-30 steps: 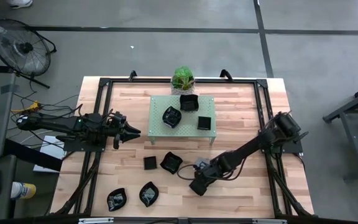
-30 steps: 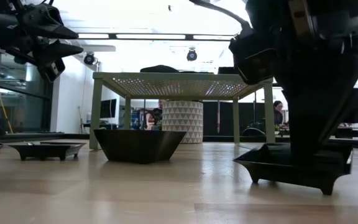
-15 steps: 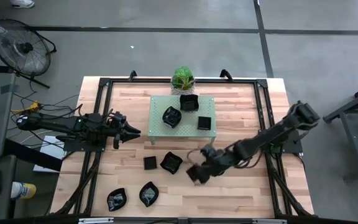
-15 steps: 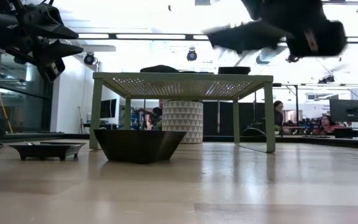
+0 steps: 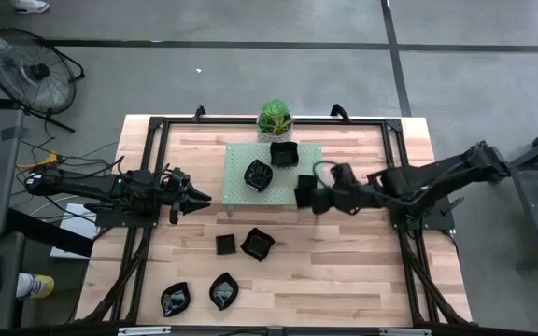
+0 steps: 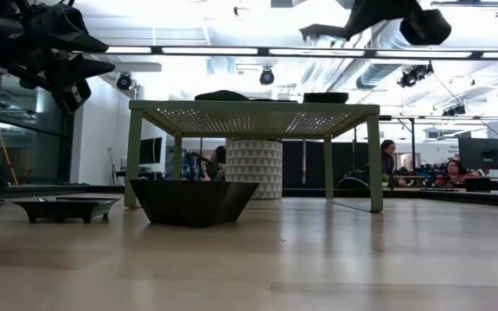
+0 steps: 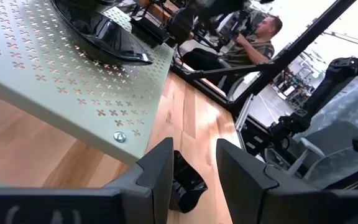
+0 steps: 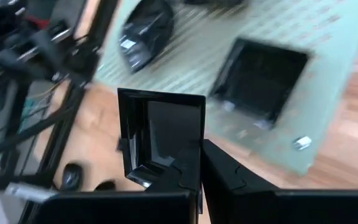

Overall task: Pick & Place Mini shaped plates
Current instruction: Stack the black square plate on the other black square plate on the shelf

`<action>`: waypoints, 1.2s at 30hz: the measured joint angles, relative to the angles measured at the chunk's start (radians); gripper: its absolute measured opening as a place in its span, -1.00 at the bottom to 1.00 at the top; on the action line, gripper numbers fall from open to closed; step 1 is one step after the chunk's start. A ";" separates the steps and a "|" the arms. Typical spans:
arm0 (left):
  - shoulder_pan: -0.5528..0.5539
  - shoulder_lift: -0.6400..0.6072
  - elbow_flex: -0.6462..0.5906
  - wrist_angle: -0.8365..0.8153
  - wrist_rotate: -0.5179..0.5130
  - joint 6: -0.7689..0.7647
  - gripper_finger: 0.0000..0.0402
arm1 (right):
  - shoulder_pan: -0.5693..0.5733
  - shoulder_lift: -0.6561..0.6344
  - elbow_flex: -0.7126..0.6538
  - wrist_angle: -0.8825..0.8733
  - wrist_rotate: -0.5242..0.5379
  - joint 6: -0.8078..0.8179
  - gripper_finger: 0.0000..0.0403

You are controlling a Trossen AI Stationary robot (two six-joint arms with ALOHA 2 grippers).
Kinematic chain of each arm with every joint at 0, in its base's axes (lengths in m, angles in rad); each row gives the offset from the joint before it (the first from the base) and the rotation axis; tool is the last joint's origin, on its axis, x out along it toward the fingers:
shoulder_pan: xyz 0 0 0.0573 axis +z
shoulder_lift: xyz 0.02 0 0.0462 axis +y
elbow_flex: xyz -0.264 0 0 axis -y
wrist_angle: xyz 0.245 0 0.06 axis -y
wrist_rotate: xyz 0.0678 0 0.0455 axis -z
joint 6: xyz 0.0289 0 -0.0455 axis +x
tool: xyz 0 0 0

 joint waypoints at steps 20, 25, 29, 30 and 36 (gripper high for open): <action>0.000 0.000 0.000 0.001 -0.001 0.008 -0.40 | -0.239 0.021 -0.023 -0.041 -0.175 0.120 -1.00; 0.000 0.000 0.000 -0.006 -0.001 0.008 -0.40 | -0.251 0.075 -0.023 -0.018 -0.223 0.148 -1.00; 0.000 0.000 0.000 -0.007 -0.001 0.008 -0.40 | -0.249 0.105 -0.023 -0.013 -0.190 0.196 -1.00; 0.000 0.000 0.000 -0.006 -0.001 0.008 -0.40 | -0.248 0.108 -0.023 -0.012 -0.188 0.200 -1.00; 0.000 0.000 0.000 -0.006 -0.001 0.008 -0.40 | -0.248 0.108 -0.023 -0.012 -0.172 0.215 -1.00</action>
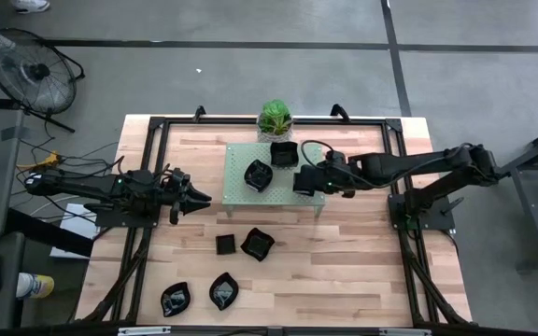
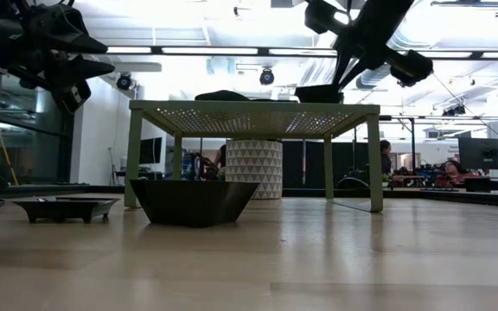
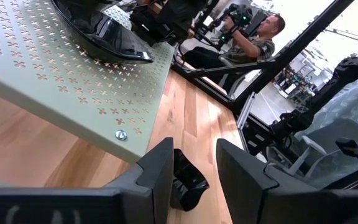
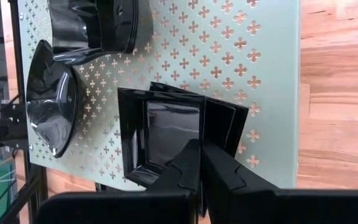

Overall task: Pick & Place Mini shaped plates
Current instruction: Stack the black square plate on the other black square plate on the shelf

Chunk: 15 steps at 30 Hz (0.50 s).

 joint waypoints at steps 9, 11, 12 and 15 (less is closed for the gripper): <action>0.000 0.000 0.000 0.000 0.000 0.002 -0.40 | 0.000 0.000 0.000 -0.003 0.006 0.011 -1.00; 0.000 0.000 0.000 0.000 0.000 0.003 -0.40 | 0.000 0.000 0.000 -0.004 0.008 0.011 -1.00; 0.000 0.000 0.000 0.000 0.000 0.004 -0.40 | 0.000 0.000 0.000 -0.004 0.008 0.009 -0.98; 0.000 0.000 0.000 0.000 0.000 0.004 -0.40 | 0.000 -0.001 0.000 -0.012 0.007 0.005 -0.91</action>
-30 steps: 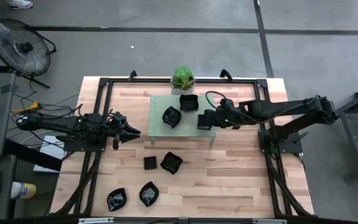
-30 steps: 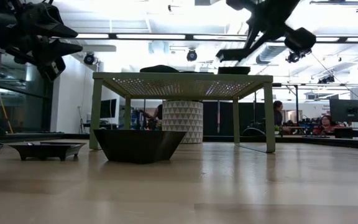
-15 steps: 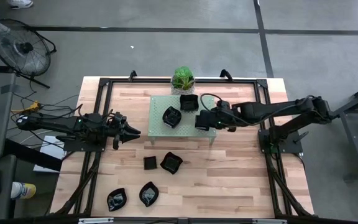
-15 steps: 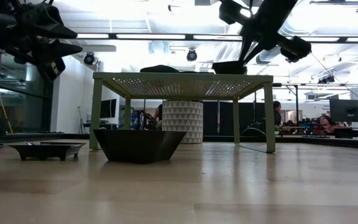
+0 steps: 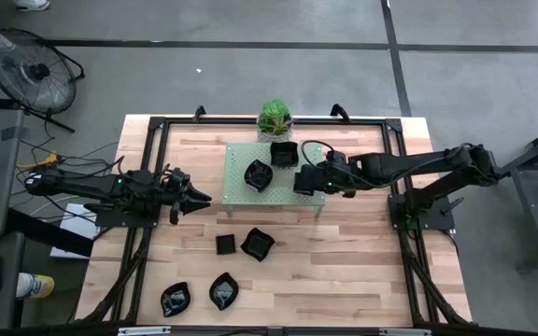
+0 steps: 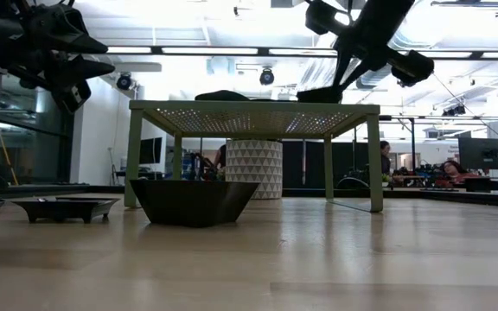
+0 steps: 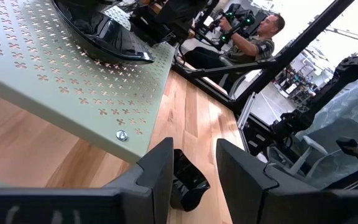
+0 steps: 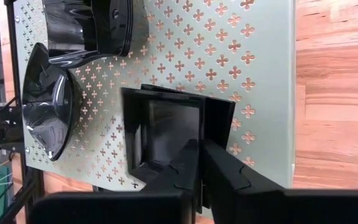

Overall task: Pick & Place Mini shaped plates
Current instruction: Stack the black square plate on the other black square plate on the shelf

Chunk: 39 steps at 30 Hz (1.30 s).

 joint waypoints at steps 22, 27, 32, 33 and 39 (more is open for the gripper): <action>0.000 0.000 0.000 0.010 -0.003 -0.025 -0.40 | 0.000 -0.166 0.000 0.012 0.034 -0.196 -0.41; 0.000 0.000 0.000 0.005 -0.004 -0.100 -0.40 | 0.015 -0.254 0.000 0.036 0.101 -0.344 -0.41; 0.000 0.000 0.000 -0.072 -0.008 -0.279 -0.40 | 0.032 -0.352 0.000 0.035 0.185 -0.509 -0.41; 0.000 0.000 0.000 -0.101 -0.015 -0.328 -0.40 | 0.032 -0.372 0.000 0.034 0.194 -0.538 -0.42; 0.000 0.055 0.008 -0.198 -0.031 -0.516 -0.40 | 0.028 -0.489 0.000 0.035 0.231 -0.749 -0.41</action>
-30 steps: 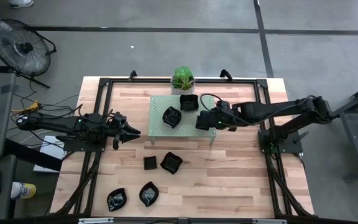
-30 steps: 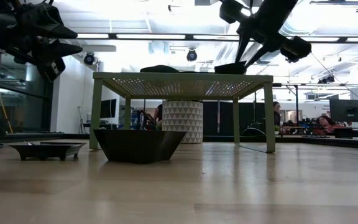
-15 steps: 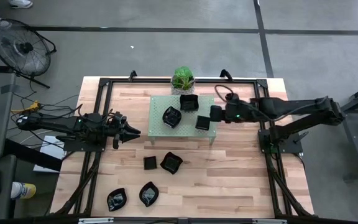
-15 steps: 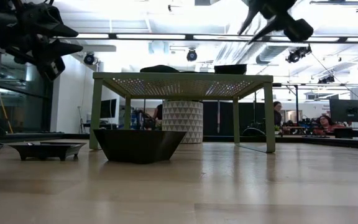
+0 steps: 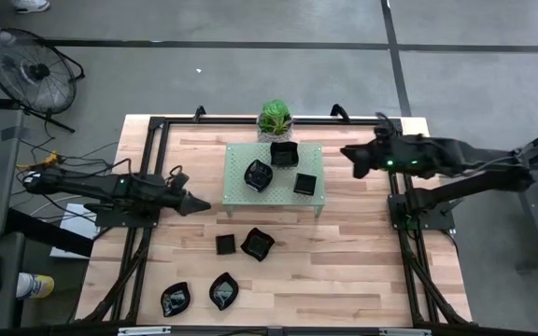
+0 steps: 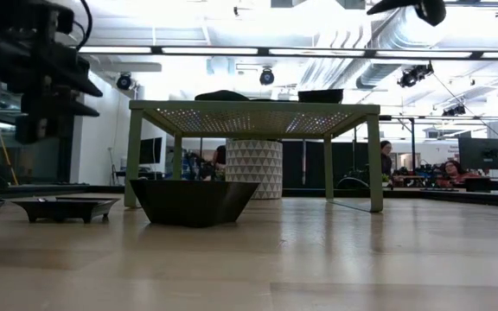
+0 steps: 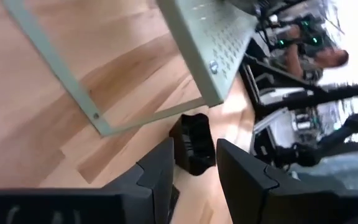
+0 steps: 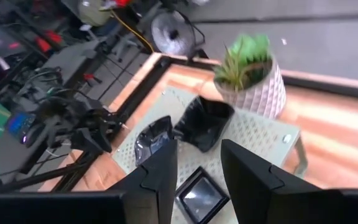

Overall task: Pick & Place Mini shaped plates
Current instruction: Stack the black square plate on the other black square plate on the shelf

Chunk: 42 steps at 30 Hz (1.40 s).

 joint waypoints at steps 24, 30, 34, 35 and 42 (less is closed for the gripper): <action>-0.265 0.551 0.337 -0.247 -0.104 -0.641 -0.40 | 0.000 -0.236 0.000 -0.004 -0.072 -0.418 -0.42; -0.351 0.669 0.409 -0.297 -0.123 -0.794 -0.40 | 0.000 -0.252 0.000 -0.012 -0.093 -0.453 -0.42; -0.391 0.760 0.445 -0.297 -0.127 -0.866 -0.40 | 0.000 -0.253 0.000 -0.012 -0.103 -0.476 -0.42; -0.397 0.784 0.454 -0.298 -0.127 -0.876 -0.40 | 0.000 -0.252 0.000 -0.013 -0.105 -0.476 -0.41; -0.406 0.925 0.503 -0.293 -0.114 -0.903 -0.40 | 0.000 -0.252 0.000 -0.015 -0.109 -0.480 -0.42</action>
